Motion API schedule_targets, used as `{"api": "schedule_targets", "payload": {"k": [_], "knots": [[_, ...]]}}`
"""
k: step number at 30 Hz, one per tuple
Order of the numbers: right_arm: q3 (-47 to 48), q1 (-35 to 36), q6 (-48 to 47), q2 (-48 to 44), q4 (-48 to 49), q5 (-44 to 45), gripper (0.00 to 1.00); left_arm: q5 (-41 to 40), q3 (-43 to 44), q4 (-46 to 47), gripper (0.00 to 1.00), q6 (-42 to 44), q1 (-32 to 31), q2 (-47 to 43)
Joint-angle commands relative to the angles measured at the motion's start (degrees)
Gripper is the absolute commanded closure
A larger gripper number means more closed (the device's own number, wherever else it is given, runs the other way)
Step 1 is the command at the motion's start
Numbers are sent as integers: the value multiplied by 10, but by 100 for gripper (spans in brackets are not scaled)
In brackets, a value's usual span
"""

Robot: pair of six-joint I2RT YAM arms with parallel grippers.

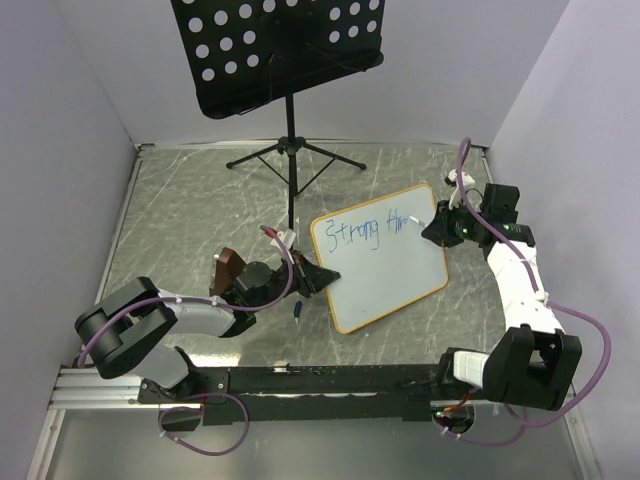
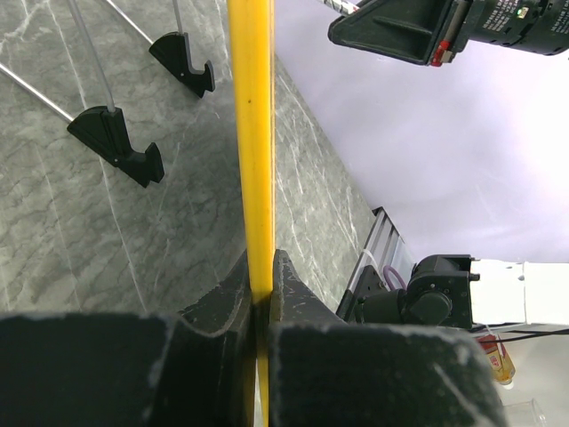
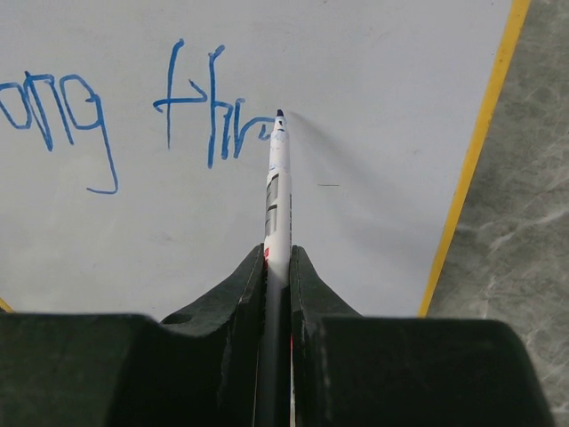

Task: Write a sentence on the whiteboard

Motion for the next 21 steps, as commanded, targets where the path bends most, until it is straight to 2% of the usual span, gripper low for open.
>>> {"api": "schedule_targets", "payload": {"k": [1,21], "knots": [[4,-3,11,10,34,18,100,23,16,60,99,12,-1,1],[-19,-3,-25,7,-3,5,100,21,16,62,99,13,-1,3]]}}
